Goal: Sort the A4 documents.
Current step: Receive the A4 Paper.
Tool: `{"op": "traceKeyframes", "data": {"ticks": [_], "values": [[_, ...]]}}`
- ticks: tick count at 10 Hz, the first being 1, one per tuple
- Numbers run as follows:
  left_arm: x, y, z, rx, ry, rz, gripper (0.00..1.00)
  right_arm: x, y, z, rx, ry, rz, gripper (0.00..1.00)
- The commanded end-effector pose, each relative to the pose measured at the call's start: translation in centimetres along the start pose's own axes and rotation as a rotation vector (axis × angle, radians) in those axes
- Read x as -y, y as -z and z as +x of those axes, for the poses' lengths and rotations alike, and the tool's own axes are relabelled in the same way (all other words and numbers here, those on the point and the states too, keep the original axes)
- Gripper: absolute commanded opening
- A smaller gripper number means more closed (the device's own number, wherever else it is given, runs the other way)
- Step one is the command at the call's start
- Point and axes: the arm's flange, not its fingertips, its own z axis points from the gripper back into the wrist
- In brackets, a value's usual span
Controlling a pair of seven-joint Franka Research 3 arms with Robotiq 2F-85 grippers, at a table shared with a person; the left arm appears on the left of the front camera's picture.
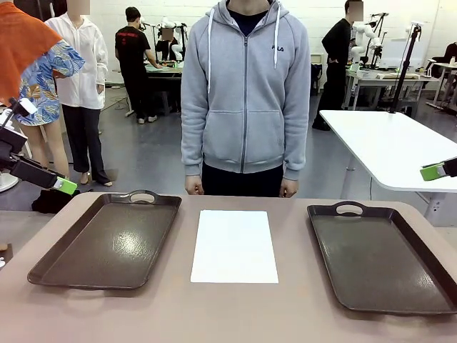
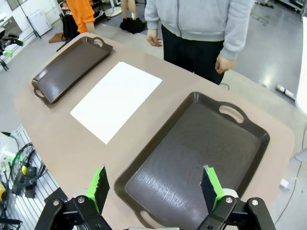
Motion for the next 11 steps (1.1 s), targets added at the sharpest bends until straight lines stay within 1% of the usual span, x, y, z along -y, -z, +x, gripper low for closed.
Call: {"op": "traceKeyframes", "data": {"ticks": [1,11], "values": [[-0.14,0.09,-0.09,0.006,0.003,-0.013,1.0,0.02,0.11,-0.02,-0.003,0.001,0.001,1.0],[-0.14,0.09,-0.09,0.006,0.003,-0.013,1.0,0.02,0.11,-0.02,-0.003,0.001,0.001,1.0]]}}
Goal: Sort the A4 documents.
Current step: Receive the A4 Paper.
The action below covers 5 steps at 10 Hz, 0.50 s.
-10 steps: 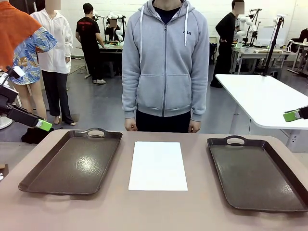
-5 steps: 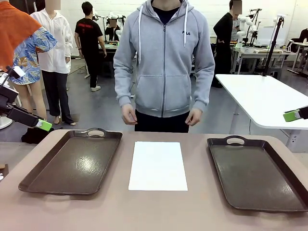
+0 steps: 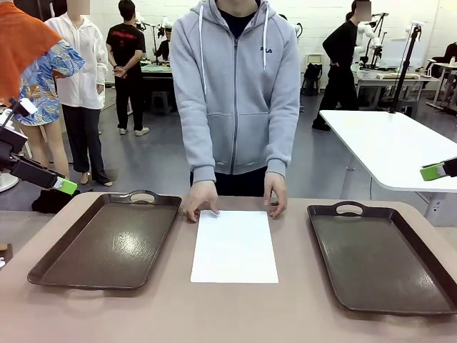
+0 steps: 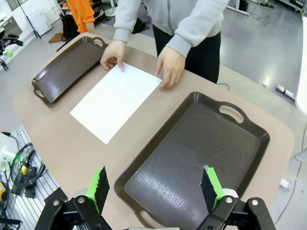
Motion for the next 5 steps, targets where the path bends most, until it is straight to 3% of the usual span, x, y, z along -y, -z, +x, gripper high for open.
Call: {"op": "traceKeyframes", "data": {"ticks": [1,5], "values": [[-0.15,0.07,-0.09,0.006,0.004,-0.012,1.0,0.02,0.11,-0.02,-0.003,0.001,0.001,1.0],[-0.15,0.07,-0.09,0.006,0.004,-0.012,1.0,0.02,0.11,-0.02,-0.003,0.001,0.001,1.0]]}}
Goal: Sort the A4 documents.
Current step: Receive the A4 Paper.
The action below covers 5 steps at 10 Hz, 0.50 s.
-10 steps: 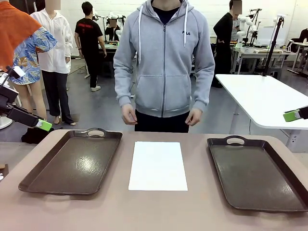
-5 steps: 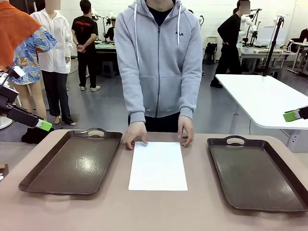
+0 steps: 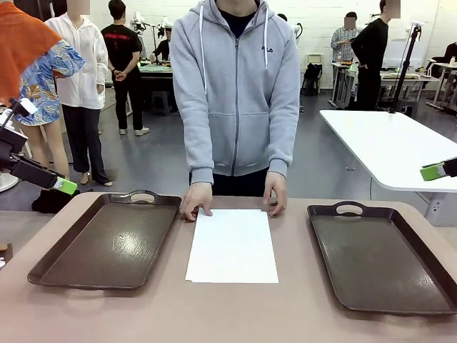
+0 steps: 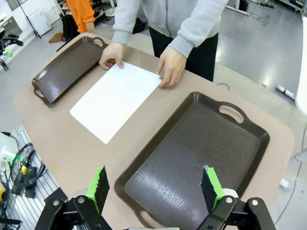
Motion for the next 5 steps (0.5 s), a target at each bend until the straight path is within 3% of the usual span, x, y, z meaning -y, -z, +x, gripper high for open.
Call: {"op": "traceKeyframes", "data": {"ticks": [1,5], "values": [[-0.15,0.06,-0.09,0.006,0.004,-0.011,1.0,0.02,0.11,-0.02,-0.003,0.001,0.001,1.0],[-0.15,0.06,-0.09,0.006,0.004,-0.011,1.0,0.02,0.11,-0.02,-0.003,0.001,0.001,1.0]]}}
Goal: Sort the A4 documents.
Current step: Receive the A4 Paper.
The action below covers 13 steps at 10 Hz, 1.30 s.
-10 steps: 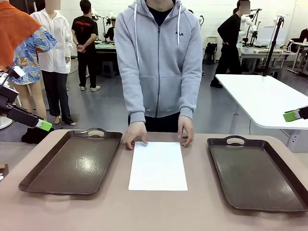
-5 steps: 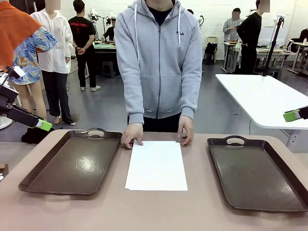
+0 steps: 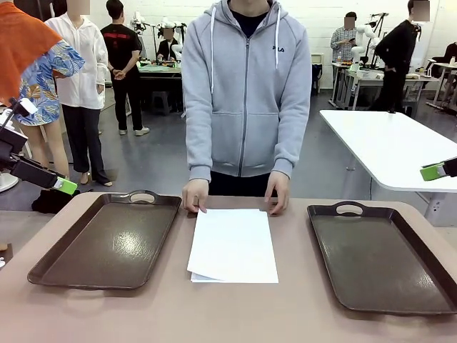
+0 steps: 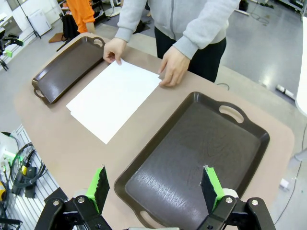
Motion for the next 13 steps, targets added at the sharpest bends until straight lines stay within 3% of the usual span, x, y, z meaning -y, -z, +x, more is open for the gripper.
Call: {"op": "traceKeyframes", "data": {"ticks": [1,13], "values": [[-0.16,0.06,-0.09,0.006,0.004,-0.011,1.0,0.02,0.11,-0.02,-0.003,0.001,0.001,1.0],[-0.16,0.06,-0.09,0.006,0.004,-0.011,1.0,0.02,0.11,-0.02,-0.003,0.001,0.001,1.0]]}}
